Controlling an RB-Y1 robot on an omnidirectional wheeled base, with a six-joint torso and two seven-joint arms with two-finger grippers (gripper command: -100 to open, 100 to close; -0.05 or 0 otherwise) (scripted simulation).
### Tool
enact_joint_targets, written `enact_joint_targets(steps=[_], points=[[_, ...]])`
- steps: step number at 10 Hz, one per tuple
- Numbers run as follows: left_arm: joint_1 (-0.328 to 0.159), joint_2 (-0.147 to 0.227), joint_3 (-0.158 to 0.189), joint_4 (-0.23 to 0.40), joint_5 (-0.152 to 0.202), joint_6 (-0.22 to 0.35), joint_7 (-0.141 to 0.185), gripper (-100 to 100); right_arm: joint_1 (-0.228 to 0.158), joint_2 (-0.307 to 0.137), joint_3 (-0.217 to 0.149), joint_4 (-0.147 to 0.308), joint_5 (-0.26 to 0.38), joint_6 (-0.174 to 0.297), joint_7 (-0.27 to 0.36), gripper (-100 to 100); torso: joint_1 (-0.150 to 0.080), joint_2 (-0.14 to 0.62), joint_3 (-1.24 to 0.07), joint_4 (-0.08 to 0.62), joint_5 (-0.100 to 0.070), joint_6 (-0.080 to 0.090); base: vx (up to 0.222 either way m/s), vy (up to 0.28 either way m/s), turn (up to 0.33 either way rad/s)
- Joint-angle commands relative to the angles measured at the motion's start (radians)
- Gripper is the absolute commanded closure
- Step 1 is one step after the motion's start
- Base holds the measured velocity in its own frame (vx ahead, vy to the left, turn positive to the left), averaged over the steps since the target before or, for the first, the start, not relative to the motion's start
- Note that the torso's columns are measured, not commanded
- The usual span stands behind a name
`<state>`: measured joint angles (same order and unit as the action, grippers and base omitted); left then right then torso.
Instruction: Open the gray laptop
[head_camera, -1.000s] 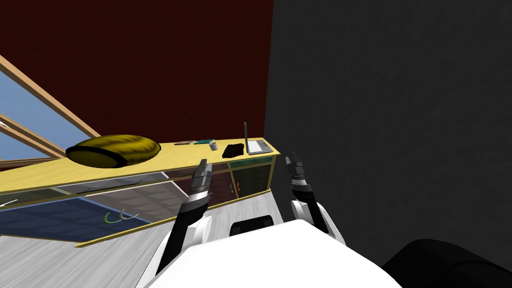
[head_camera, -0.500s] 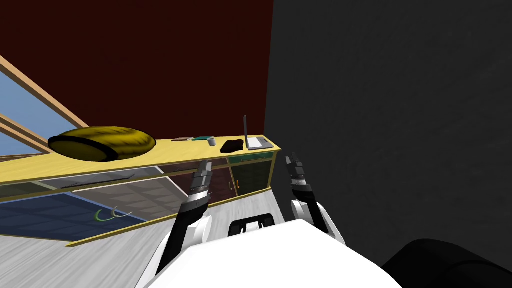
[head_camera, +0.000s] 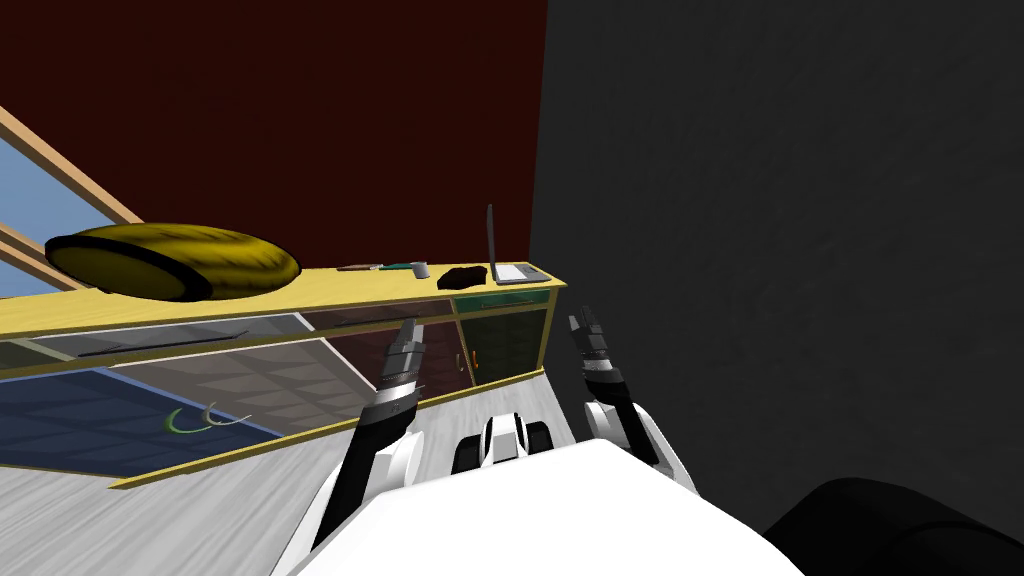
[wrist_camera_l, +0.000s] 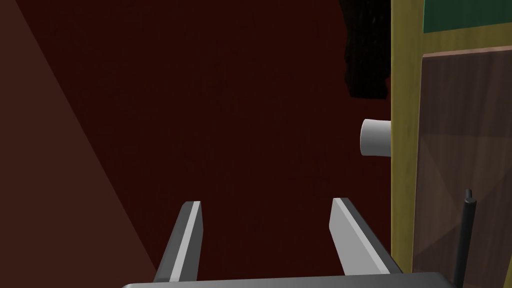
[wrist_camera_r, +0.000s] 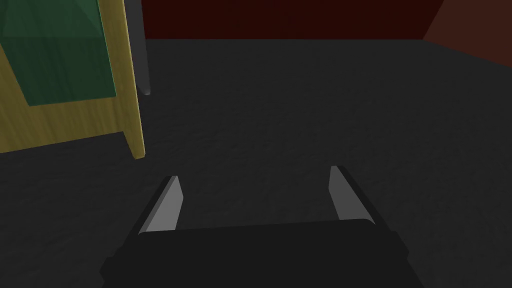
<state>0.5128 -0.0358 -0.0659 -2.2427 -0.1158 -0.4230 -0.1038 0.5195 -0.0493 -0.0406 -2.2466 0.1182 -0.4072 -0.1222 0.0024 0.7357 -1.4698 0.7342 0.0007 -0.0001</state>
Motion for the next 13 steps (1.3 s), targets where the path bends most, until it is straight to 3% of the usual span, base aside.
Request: enact_joint_targets(steps=[1,2,3,7,8,9,10,11,12,13], points=[[0.000,0.000,0.000,0.000,0.000,0.000,0.000,0,-0.004,-0.083,0.009,0.058,0.000,0.008,0.019,-100,0.000,0.002,-0.004,0.003,0.000,0.000,-0.043,0.091,0.010],[0.000,0.000,0.000,0.000,0.000,0.000,0.000,0,-0.006,-0.116,0.011,0.089,-0.001,0.012,0.028,-100,0.000,0.003,-0.005,0.004,0.000,0.000,-0.048,0.098,0.004],[0.000,0.000,0.000,0.000,0.000,0.000,0.000,0,-0.006,-0.126,0.011,0.089,-0.001,0.012,0.028,-100,-0.001,0.003,-0.006,0.004,0.000,0.000,-0.046,0.074,0.000],[0.000,0.000,0.000,0.000,0.000,0.000,0.000,0,-0.011,-0.245,0.019,0.193,-0.006,0.028,0.058,-100,-0.003,0.003,-0.006,0.004,-0.001,0.000,-0.052,0.086,0.006],[0.000,0.000,0.000,0.000,0.000,0.000,0.000,0,-0.011,-0.256,0.019,0.203,-0.006,0.028,0.058,-100,-0.003,0.002,-0.006,0.004,-0.001,0.000,-0.042,0.074,0.003],[0.000,0.000,0.000,0.000,0.000,0.000,0.000,0,-0.013,-0.292,0.023,0.246,-0.008,0.033,0.069,-100,-0.003,0.002,-0.007,0.004,-0.001,0.000,-0.049,0.088,0.007],[0.000,0.000,0.000,0.000,0.000,0.000,0.000,0,-0.013,-0.303,0.023,0.246,-0.008,0.033,0.069,-100,-0.002,0.002,-0.006,0.004,-0.001,0.000,-0.043,0.076,0.000],[0.000,0.000,0.000,0.000,0.000,0.000,0.000,0,-0.014,-0.340,0.026,0.291,-0.010,0.039,0.082,-100,-0.003,0.002,-0.006,0.004,-0.001,0.000,-0.054,0.087,0.010],[0.000,0.000,0.000,0.000,0.000,0.000,0.000,0,-0.014,-0.351,0.026,0.291,-0.010,0.039,0.082,-100,-0.002,0.003,-0.006,0.004,-0.001,0.000,-0.047,0.075,0.000],[0.000,0.000,0.000,0.000,0.000,0.000,0.000,0,-0.015,-0.392,0.030,0.336,-0.011,0.044,0.094,-100,-0.003,0.002,-0.006,0.004,-0.001,0.000,-0.065,0.101,0.009]])
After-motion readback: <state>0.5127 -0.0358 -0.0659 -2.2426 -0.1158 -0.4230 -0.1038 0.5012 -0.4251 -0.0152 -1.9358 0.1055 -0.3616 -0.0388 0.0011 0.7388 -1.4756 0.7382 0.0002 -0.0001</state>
